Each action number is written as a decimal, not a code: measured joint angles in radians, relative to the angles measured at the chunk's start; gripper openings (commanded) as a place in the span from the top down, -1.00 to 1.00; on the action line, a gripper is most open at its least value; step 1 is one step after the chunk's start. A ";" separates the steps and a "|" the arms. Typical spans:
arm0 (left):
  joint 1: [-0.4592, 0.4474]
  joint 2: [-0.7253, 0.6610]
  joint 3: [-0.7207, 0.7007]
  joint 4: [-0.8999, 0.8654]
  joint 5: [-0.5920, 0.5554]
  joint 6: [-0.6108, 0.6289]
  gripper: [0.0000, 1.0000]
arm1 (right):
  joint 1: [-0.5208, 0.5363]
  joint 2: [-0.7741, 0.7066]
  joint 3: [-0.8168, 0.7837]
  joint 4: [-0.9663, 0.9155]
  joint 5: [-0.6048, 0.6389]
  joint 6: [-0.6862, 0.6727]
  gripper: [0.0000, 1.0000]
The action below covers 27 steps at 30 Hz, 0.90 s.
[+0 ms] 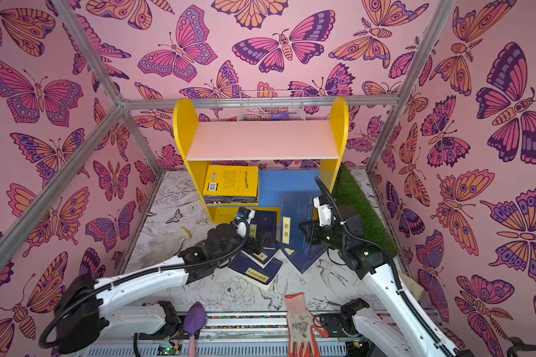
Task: Stacking books/files
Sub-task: Pick up the book, then place the book on the bookshelf.
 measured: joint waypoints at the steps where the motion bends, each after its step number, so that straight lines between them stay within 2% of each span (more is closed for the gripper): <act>1: 0.005 -0.037 -0.013 -0.005 -0.047 -0.019 -0.81 | 0.008 0.014 0.017 0.016 0.004 0.009 0.94; 6: 0.015 -0.175 -0.037 -0.070 -0.283 -0.098 -0.82 | 0.070 0.084 0.077 0.078 -0.023 0.008 0.92; 9: 0.021 -0.208 -0.040 -0.116 -0.393 -0.127 -0.83 | 0.133 0.126 0.138 0.069 -0.074 -0.026 0.95; 12: 0.035 -0.209 -0.044 -0.153 -0.453 -0.153 -0.83 | 0.160 0.138 0.187 0.099 -0.122 -0.023 0.99; 15: 0.045 -0.195 -0.046 -0.182 -0.477 -0.178 -0.84 | 0.162 0.172 0.293 0.140 -0.119 -0.016 1.00; 19: 0.048 -0.163 -0.046 -0.193 -0.480 -0.209 -0.85 | 0.165 0.245 0.446 0.280 0.039 0.037 1.00; 23: 0.048 -0.154 -0.046 -0.204 -0.476 -0.226 -0.87 | 0.165 0.323 0.520 0.452 0.274 0.151 1.00; 27: 0.048 -0.159 -0.046 -0.205 -0.476 -0.232 -0.88 | 0.167 0.465 0.641 0.533 0.425 0.278 1.00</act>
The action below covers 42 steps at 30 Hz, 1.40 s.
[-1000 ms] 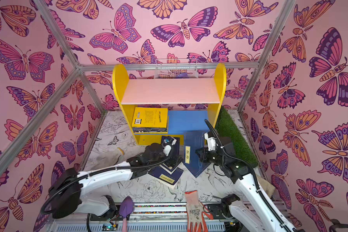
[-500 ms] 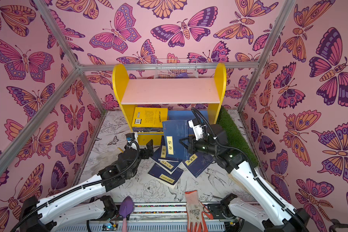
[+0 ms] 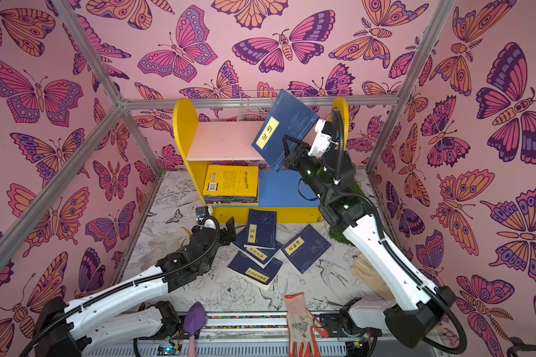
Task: Stacking books/files
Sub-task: Place the book on the bookshelf.
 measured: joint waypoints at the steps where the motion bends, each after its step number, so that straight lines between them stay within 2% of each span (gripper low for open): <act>1: 0.000 -0.005 0.000 0.000 0.000 -0.002 -0.90 | 0.002 0.041 0.039 0.007 0.026 0.027 1.00; 5: 0.000 -0.034 -0.005 0.000 0.000 -0.009 -0.98 | 0.033 0.139 0.135 -0.006 0.150 0.143 1.00; 15: -0.008 -0.059 -0.017 -0.008 -0.001 -0.014 -0.99 | 0.089 0.161 0.312 -0.261 0.485 0.481 1.00; 21: -0.024 -0.059 -0.017 -0.009 -0.002 0.005 -0.99 | 0.066 0.197 0.363 -0.397 0.544 0.674 1.00; 22: -0.026 -0.059 -0.017 -0.010 -0.002 0.008 -0.99 | 0.061 0.210 0.372 -0.415 0.544 0.696 0.94; 24: -0.029 -0.061 -0.017 -0.012 -0.002 0.013 -0.99 | 0.050 0.239 0.391 -0.445 0.545 0.729 0.67; 27: -0.033 -0.068 -0.017 -0.018 -0.004 0.019 -0.99 | 0.035 0.280 0.416 -0.480 0.545 0.777 -0.12; 30: -0.034 -0.076 -0.017 -0.022 -0.005 0.026 -0.99 | 0.018 0.306 0.442 -0.517 0.522 0.826 -0.68; 31: -0.035 -0.076 -0.017 -0.022 -0.005 0.027 -0.98 | 0.011 0.310 0.452 -0.529 0.504 0.846 -1.00; 37: -0.044 -0.072 -0.016 -0.022 -0.005 0.040 -0.99 | -0.013 0.314 0.517 -0.594 0.373 0.935 -0.98; 42: -0.046 -0.055 -0.011 -0.022 -0.005 0.042 -0.99 | -0.012 0.306 0.518 -0.643 0.315 0.945 -0.98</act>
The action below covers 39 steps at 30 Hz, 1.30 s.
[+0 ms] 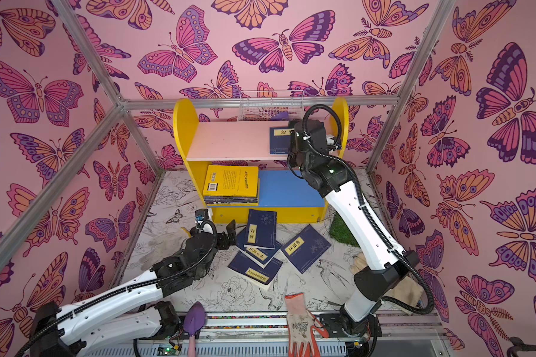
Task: Stacking books/files
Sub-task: Place the book on the bookshelf.
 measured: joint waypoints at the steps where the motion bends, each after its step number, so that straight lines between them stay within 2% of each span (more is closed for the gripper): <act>1: 0.000 0.002 0.001 0.000 0.000 0.001 -0.99 | 0.000 -0.005 0.000 -0.008 -0.007 -0.001 -0.98; 10: 0.000 0.021 0.009 0.002 0.000 0.014 -0.99 | -0.014 -0.051 -0.002 -0.097 -0.061 -0.023 -0.98; 19: 0.000 0.062 0.030 0.010 0.008 0.026 -1.00 | -0.019 -0.044 0.065 -0.183 -0.094 -0.131 -0.98; 23: 0.000 0.085 0.089 0.005 0.088 0.069 -1.00 | -0.019 -0.041 0.073 -0.185 -0.092 -0.191 -0.98; 25: 0.000 0.111 0.171 -0.008 0.156 0.100 -1.00 | -0.019 -0.041 0.068 -0.186 -0.089 -0.213 -0.98; 28: 0.000 0.185 0.380 -0.040 0.270 0.142 -0.98 | -0.021 -0.051 0.028 -0.159 -0.087 -0.245 -0.98; 33: 0.025 0.407 0.885 -0.159 0.450 0.174 -0.95 | -0.024 -0.083 -0.052 -0.073 -0.091 -0.278 -0.98; 39: 0.156 0.628 1.278 -0.277 0.677 0.063 -0.89 | -0.025 -0.126 -0.134 0.006 -0.094 -0.295 -0.98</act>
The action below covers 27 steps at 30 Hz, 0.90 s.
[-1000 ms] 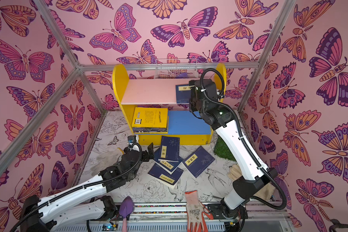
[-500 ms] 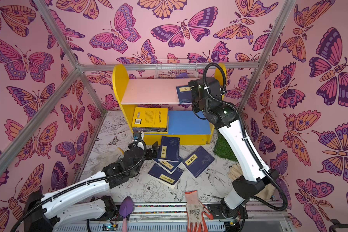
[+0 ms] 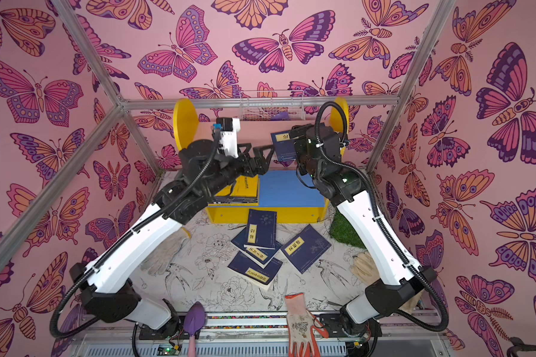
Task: Stacking books/files
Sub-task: Place the book on the bookshelf, then move the book to the bookshelf.
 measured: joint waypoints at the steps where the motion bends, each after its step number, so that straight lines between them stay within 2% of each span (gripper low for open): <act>1: 0.026 0.053 0.080 -0.039 0.041 -0.030 -0.89 | 0.000 -0.002 -0.003 0.003 0.000 -0.005 -0.98; 5: 0.075 0.230 0.344 -0.189 0.137 -0.097 -0.87 | 0.000 -0.004 -0.008 0.009 0.000 -0.026 -0.98; 8: 0.080 0.320 0.476 -0.312 0.166 -0.119 -0.85 | 0.000 -0.005 -0.009 0.010 0.000 -0.037 -0.98; 16: 0.096 0.367 0.547 -0.463 0.206 -0.193 -0.75 | 0.000 -0.016 -0.037 0.040 0.001 -0.060 -0.98; 20: 0.097 0.401 0.578 -0.473 0.235 -0.245 -0.45 | 0.000 -0.023 -0.051 0.056 0.000 -0.062 -0.98; 23: 0.097 0.444 0.618 -0.455 0.254 -0.274 -0.42 | 0.000 -0.023 -0.055 0.062 -0.001 -0.063 -0.98; 26: 0.097 0.472 0.650 -0.447 0.271 -0.298 -0.30 | -0.002 -0.023 -0.054 0.064 -0.010 -0.076 -0.98; 27: 0.097 0.478 0.655 -0.444 0.276 -0.306 -0.19 | -0.002 -0.023 -0.053 0.064 -0.014 -0.081 -0.98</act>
